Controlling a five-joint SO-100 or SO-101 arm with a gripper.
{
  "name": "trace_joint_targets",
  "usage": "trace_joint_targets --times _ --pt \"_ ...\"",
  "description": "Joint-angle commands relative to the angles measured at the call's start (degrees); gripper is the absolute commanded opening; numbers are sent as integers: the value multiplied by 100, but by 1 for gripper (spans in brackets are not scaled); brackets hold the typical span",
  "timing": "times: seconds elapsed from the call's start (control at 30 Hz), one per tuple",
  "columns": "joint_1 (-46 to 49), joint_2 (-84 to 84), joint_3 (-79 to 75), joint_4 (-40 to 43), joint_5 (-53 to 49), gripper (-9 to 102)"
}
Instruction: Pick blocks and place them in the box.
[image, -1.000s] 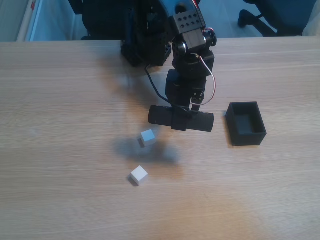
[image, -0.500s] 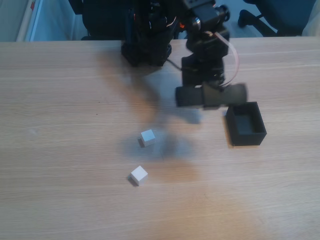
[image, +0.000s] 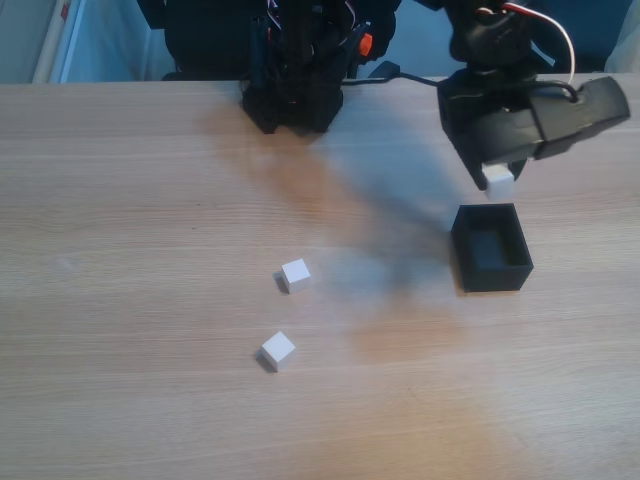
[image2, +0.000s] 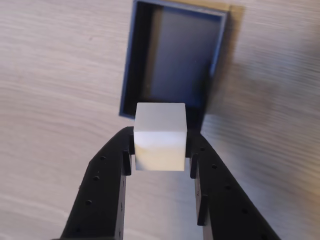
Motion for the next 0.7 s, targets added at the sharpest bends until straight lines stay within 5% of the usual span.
trace_joint_targets --times 0.0,0.33,0.67 --pt "-97 -26 -369 -79 44 3" --pt "44 -70 -325 -264 -62 19" --pt "791 677 422 -343 -158 1"
